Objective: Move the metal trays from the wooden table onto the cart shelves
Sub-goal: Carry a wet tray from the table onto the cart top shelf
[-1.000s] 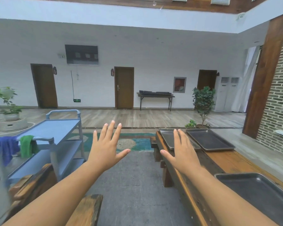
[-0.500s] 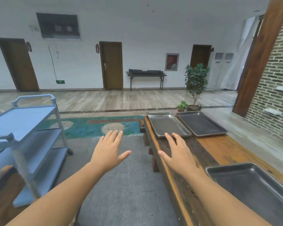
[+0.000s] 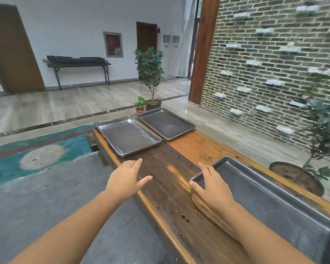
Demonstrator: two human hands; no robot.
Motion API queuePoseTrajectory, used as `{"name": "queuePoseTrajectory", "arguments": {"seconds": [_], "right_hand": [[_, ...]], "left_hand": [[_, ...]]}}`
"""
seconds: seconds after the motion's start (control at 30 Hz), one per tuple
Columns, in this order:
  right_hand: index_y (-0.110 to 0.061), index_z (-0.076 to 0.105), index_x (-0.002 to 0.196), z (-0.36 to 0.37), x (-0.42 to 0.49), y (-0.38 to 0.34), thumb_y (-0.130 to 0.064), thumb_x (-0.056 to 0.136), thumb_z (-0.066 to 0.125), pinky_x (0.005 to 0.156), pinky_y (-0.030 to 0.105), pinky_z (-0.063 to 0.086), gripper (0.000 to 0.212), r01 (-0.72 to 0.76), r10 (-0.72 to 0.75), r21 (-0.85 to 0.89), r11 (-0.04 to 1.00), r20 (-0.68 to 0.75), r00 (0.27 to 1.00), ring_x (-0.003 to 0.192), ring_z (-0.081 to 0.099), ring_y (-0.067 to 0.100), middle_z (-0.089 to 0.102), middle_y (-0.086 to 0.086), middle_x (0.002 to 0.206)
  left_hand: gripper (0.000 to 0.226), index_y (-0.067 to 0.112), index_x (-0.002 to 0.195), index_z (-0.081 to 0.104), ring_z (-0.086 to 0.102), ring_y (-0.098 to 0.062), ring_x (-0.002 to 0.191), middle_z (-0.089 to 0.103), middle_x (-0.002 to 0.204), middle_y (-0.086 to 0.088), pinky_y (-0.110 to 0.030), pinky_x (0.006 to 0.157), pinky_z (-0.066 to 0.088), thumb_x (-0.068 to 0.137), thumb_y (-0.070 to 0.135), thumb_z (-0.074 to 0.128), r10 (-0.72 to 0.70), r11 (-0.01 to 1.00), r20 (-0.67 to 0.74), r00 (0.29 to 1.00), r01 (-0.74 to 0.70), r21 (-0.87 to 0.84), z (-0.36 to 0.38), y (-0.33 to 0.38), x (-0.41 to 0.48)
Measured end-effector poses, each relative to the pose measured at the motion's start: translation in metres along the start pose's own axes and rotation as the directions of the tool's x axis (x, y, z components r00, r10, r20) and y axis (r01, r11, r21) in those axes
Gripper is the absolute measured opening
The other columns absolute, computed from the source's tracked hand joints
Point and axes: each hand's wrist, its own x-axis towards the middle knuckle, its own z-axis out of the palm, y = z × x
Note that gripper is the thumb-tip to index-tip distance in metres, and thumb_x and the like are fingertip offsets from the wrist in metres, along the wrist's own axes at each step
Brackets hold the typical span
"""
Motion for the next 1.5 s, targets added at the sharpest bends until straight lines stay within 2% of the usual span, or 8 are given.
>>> {"name": "queuePoseTrajectory", "arguments": {"seconds": [0.27,0.53,0.7,0.87,1.1,1.3,1.4,1.5], "right_hand": [[-0.028,0.016,0.155,-0.001,-0.028,0.102,-0.07,0.09,0.042,0.091,0.035,0.05,0.081,-0.379,0.378,-0.02,0.925,-0.035,0.925,0.134,0.041,0.016,0.035,-0.006,0.152],[-0.026,0.015,0.154,0.018,-0.063,0.215,-0.076,0.085,0.04,0.083,0.037,0.052,0.089,-0.654,0.654,0.016,0.757,-0.037,0.756,0.128,0.047,0.02,0.038,0.0,0.146],[-0.019,0.021,0.152,0.027,-0.084,0.285,-0.078,0.079,0.05,0.096,0.045,0.048,0.098,-0.77,0.77,0.013,0.638,-0.015,0.638,0.133,0.042,0.03,0.038,0.01,0.147],[-0.012,0.026,0.15,0.037,-0.117,0.334,-0.077,0.076,0.056,0.098,0.049,0.046,0.103,-0.885,0.883,-0.012,0.466,-0.05,0.466,0.132,0.04,0.035,0.039,0.016,0.144],[-0.013,0.022,0.149,0.058,-0.157,0.378,-0.08,0.068,0.059,0.097,0.057,0.043,0.111,-0.993,0.995,0.072,0.092,-0.036,0.089,0.129,0.037,0.043,0.036,0.022,0.139],[-0.016,0.02,0.149,0.083,-0.164,0.402,-0.067,0.069,0.072,0.093,0.055,0.046,0.108,-0.993,1.0,0.12,0.005,0.009,0.006,0.12,0.05,0.045,0.037,0.02,0.137],[-0.02,0.02,0.142,0.093,-0.163,0.408,-0.058,0.073,0.076,0.083,0.053,0.05,0.097,-0.985,1.0,0.17,-0.003,0.006,-0.003,0.109,0.058,0.044,0.051,0.021,0.13],[-0.02,0.027,0.124,0.101,-0.169,0.413,-0.054,0.075,0.077,0.07,0.047,0.049,0.077,-0.985,0.999,0.169,-0.039,-0.01,-0.041,0.093,0.062,0.043,0.061,0.017,0.108]], "left_hand": [[0.086,0.025,0.152,0.03,0.053,-0.017,0.125,0.052,0.143,0.005,-0.036,0.086,0.053,0.085,0.078,0.038,0.263,0.964,0.161,0.951,-0.252,-0.085,0.07,0.072,0.096],[0.094,0.023,0.155,0.023,0.053,-0.023,0.127,0.047,0.148,0.0,-0.039,0.092,0.051,0.083,0.078,0.046,0.387,0.922,0.295,0.874,-0.365,-0.128,0.144,0.162,0.159],[0.1,0.018,0.156,0.018,0.052,-0.027,0.127,0.042,0.15,-0.005,-0.042,0.095,0.051,0.081,0.078,0.048,0.349,0.935,0.414,0.841,-0.341,-0.097,0.187,0.195,0.19],[0.103,0.015,0.155,0.015,0.041,-0.031,0.135,0.037,0.149,-0.01,-0.048,0.099,0.048,0.081,0.077,0.049,0.32,0.94,0.526,0.788,-0.332,-0.074,0.234,0.223,0.211],[0.106,0.014,0.154,0.015,0.04,-0.034,0.131,0.039,0.14,-0.013,-0.052,0.099,0.044,0.078,0.079,0.051,0.281,0.941,0.546,0.789,-0.339,0.007,0.292,0.246,0.26],[0.108,0.012,0.151,0.018,0.044,-0.042,0.125,0.041,0.134,-0.02,-0.059,0.093,0.047,0.073,0.07,0.067,0.258,0.964,0.568,0.782,-0.244,-0.102,0.341,0.245,0.297],[0.111,0.014,0.152,0.013,0.047,-0.044,0.124,0.041,0.134,-0.021,-0.057,0.09,0.045,0.074,0.069,0.069,0.217,0.976,0.576,0.788,-0.196,-0.1,0.36,0.243,0.302],[0.082,0.01,0.125,0.034,0.058,-0.046,0.105,0.054,0.115,-0.022,-0.055,0.079,0.049,0.075,0.062,0.072,0.19,0.982,0.56,0.807,-0.143,-0.127,0.377,0.239,0.306]]}}
